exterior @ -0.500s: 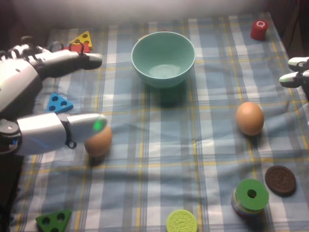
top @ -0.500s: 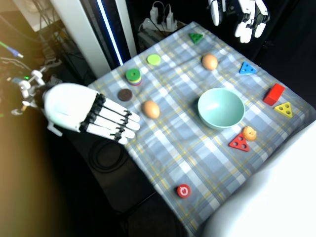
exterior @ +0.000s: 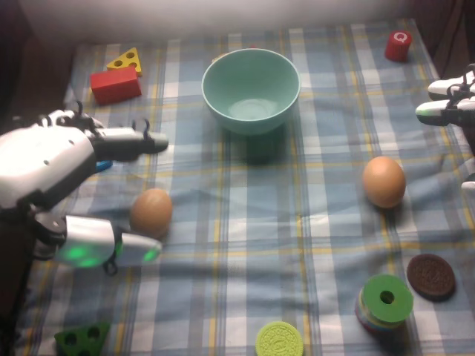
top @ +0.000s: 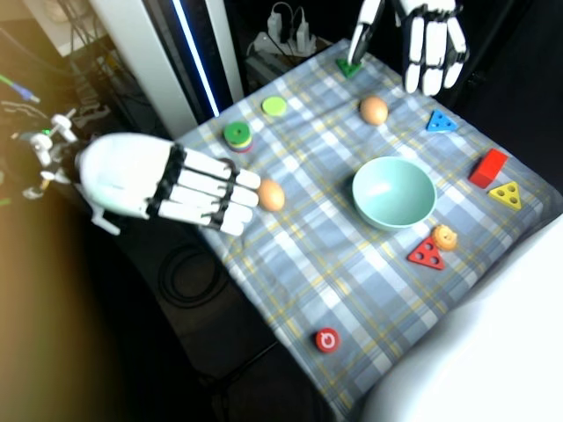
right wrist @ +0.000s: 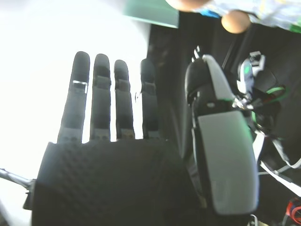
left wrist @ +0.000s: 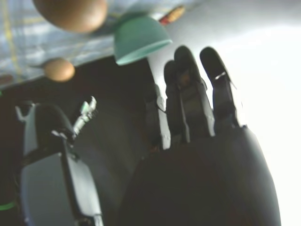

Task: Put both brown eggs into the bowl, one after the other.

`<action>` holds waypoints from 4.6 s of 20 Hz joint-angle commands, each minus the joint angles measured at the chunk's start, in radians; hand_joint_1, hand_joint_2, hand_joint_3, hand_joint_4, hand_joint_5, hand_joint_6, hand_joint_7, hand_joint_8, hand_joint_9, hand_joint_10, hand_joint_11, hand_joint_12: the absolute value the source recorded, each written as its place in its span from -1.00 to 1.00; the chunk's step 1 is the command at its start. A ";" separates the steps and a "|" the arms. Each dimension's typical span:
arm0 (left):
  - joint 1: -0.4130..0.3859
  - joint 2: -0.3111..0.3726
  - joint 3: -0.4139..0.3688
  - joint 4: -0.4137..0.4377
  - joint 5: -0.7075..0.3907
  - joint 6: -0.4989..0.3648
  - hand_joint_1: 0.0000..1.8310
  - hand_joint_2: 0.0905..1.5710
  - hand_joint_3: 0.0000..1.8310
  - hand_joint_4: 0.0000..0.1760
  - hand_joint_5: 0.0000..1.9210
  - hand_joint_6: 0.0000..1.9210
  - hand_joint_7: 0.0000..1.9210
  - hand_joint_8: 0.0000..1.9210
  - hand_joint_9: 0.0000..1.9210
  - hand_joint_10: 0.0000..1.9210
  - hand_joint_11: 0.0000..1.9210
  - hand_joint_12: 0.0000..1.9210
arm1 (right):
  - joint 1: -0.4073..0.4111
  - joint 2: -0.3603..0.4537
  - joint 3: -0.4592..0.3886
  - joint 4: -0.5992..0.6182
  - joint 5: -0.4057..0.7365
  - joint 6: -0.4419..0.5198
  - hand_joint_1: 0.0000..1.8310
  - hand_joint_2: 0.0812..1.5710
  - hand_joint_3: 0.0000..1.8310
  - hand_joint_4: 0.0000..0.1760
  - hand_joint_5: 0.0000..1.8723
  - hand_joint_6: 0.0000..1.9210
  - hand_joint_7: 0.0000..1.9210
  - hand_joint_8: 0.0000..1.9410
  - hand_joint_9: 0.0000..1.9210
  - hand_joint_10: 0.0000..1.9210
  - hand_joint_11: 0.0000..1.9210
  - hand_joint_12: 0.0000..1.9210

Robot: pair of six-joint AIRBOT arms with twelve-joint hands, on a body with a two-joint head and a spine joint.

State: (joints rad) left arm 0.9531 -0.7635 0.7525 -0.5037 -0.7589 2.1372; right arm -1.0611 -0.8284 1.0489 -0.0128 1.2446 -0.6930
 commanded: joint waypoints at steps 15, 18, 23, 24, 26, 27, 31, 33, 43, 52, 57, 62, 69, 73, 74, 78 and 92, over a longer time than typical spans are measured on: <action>-0.068 -0.092 0.094 -0.058 0.052 0.077 0.04 0.13 -1.00 1.00 -0.35 -1.00 -0.09 -0.99 -0.19 -0.98 -1.00 -0.16 | 0.012 0.009 0.003 0.019 0.123 0.019 -0.19 0.53 -1.00 -1.00 -0.45 -1.00 -0.61 -1.00 -0.60 -1.00 -0.85 -0.22; -0.070 -0.100 0.102 -0.059 0.075 0.079 0.01 0.18 -1.00 0.85 -0.28 -0.99 -0.05 -0.99 -0.19 -0.99 -1.00 -0.28 | 0.011 0.009 0.003 0.019 0.122 0.019 -0.19 0.54 -1.00 -0.95 -0.46 -1.00 -0.60 -1.00 -0.59 -0.99 -0.85 -0.21; -0.071 -0.113 0.110 -0.066 0.087 0.079 0.15 0.13 -1.00 0.69 -0.19 -1.00 0.02 -1.00 -0.13 -0.98 -0.99 -0.15 | 0.009 0.009 0.004 0.019 0.122 0.021 -0.18 0.54 -1.00 -1.00 -0.45 -0.99 -0.58 -0.99 -0.57 -0.99 -0.85 -0.17; -0.071 -0.114 0.111 -0.067 0.089 0.079 0.15 0.14 -0.99 0.69 -0.19 -1.00 0.02 -1.00 -0.13 -0.99 -1.00 -0.14 | 0.009 0.009 0.004 0.019 0.122 0.021 -0.18 0.54 -1.00 -1.00 -0.47 -1.00 -0.58 -0.99 -0.58 -0.99 -0.86 -0.18; -0.071 -0.116 0.114 -0.072 0.091 0.079 0.14 0.17 -0.99 0.69 -0.19 -1.00 0.01 -1.00 -0.15 -1.00 -1.00 -0.19 | 0.009 0.009 0.004 0.020 0.122 0.022 -0.16 0.54 -1.00 -1.00 -0.49 -1.00 -0.58 -1.00 -0.58 -0.99 -0.86 -0.19; -0.071 -0.117 0.115 -0.075 0.091 0.079 0.18 0.21 -0.99 0.59 -0.13 -0.99 0.02 -1.00 -0.16 -1.00 -1.00 -0.26 | 0.009 0.009 0.004 0.020 0.122 0.023 -0.14 0.53 -1.00 -1.00 -0.48 -1.00 -0.58 -1.00 -0.57 -0.99 -0.86 -0.18; -0.072 -0.121 0.118 -0.088 0.090 0.079 0.48 0.32 -1.00 0.08 -0.02 -0.99 0.08 -0.06 -0.08 -0.98 -1.00 -0.17 | 0.008 0.010 0.004 0.020 0.122 0.025 -0.14 0.52 -1.00 -0.83 -0.49 -1.00 -0.54 -1.00 -0.50 -0.99 -0.80 -0.12; -0.073 -0.124 0.119 -0.093 0.086 0.079 0.36 0.36 -0.99 -1.00 0.01 -0.15 0.09 0.07 -0.03 -0.98 -1.00 -0.15 | 0.007 0.010 0.004 0.021 0.122 0.026 -0.14 0.53 -1.00 -0.85 -0.49 -1.00 -0.55 -1.00 -0.50 -0.99 -0.82 -0.13; -0.119 -0.112 0.125 -0.054 -0.048 -0.067 0.34 0.32 -1.00 -0.83 0.12 -0.25 0.14 -0.07 0.10 -0.97 -1.00 -0.23 | 0.000 0.010 0.005 0.028 0.122 0.027 -0.20 0.57 -1.00 -1.00 -0.41 -0.99 -0.47 -1.00 -0.45 -0.99 -0.75 -0.11; -0.429 -0.261 0.312 0.022 0.066 -0.070 0.37 0.25 -1.00 -0.69 0.30 -0.55 0.24 -0.26 0.13 -0.99 -0.97 -0.20 | -0.001 0.001 0.016 0.027 0.122 0.027 -0.18 0.58 -1.00 -1.00 -0.39 -1.00 -0.47 -1.00 -0.47 -1.00 -0.69 -0.32; -0.479 -0.389 0.470 -0.034 0.211 -0.064 0.35 0.30 -1.00 -0.36 0.13 -0.14 0.20 -0.31 0.02 -1.00 -0.98 -0.04 | 0.011 -0.016 0.029 0.015 0.116 0.027 -0.16 0.58 -1.00 -1.00 -0.39 -1.00 -0.46 -1.00 -0.47 -0.99 -0.69 -0.32; -0.474 -0.418 0.497 -0.082 0.230 -0.017 0.10 0.38 -1.00 0.99 0.00 0.04 0.07 -0.95 -0.09 -0.99 -0.92 -0.11 | 0.018 -0.018 0.032 0.007 0.112 0.027 -0.21 0.59 -1.00 -1.00 -0.37 -0.99 -0.45 -0.99 -0.43 -0.99 -0.64 -0.30; -0.470 -0.423 0.499 -0.086 0.230 -0.017 0.07 0.41 -1.00 1.00 -0.05 0.12 -0.19 -1.00 -0.45 -1.00 -1.00 -0.26 | 0.018 -0.019 0.034 0.007 0.112 0.027 -0.18 0.58 -1.00 -1.00 -0.34 -0.99 -0.42 -0.99 -0.37 -0.99 -0.61 -0.28; -0.452 -0.416 0.483 -0.086 0.217 -0.017 -0.11 0.27 -1.00 0.51 -0.10 -0.99 -0.30 -1.00 -0.55 -1.00 -1.00 -0.38 | 0.017 -0.019 0.034 0.007 0.112 0.030 -0.19 0.60 -1.00 -1.00 -0.36 -1.00 -0.43 -1.00 -0.37 -1.00 -0.59 -0.30; -0.448 -0.415 0.479 -0.086 0.214 -0.017 -0.11 0.27 -1.00 0.57 -0.12 -1.00 -0.31 -1.00 -0.55 -1.00 -1.00 -0.39 | 0.017 -0.019 0.033 0.007 0.112 0.031 -0.19 0.60 -1.00 -1.00 -0.37 -1.00 -0.43 -1.00 -0.38 -1.00 -0.60 -0.30; -0.446 -0.412 0.473 -0.085 0.207 -0.017 -0.15 0.20 -1.00 0.39 -0.18 -1.00 -0.41 -1.00 -0.60 -1.00 -1.00 -0.44 | 0.017 -0.019 0.033 0.007 0.112 0.035 -0.19 0.60 -1.00 -1.00 -0.38 -1.00 -0.43 -1.00 -0.39 -1.00 -0.59 -0.35; -0.322 -0.286 0.285 0.015 -0.067 -0.202 -0.37 0.16 -1.00 0.40 -0.43 -1.00 -0.53 -1.00 -0.68 -1.00 -1.00 -0.58 | 0.034 -0.028 0.036 0.002 0.109 0.036 -0.18 0.56 -1.00 -1.00 -0.42 -1.00 -0.46 -1.00 -0.45 -1.00 -0.63 -0.43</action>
State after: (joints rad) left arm 0.6441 -1.0542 1.0344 -0.5259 -0.6548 1.9522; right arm -1.0389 -0.8566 1.0824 -0.0315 1.2297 -0.6621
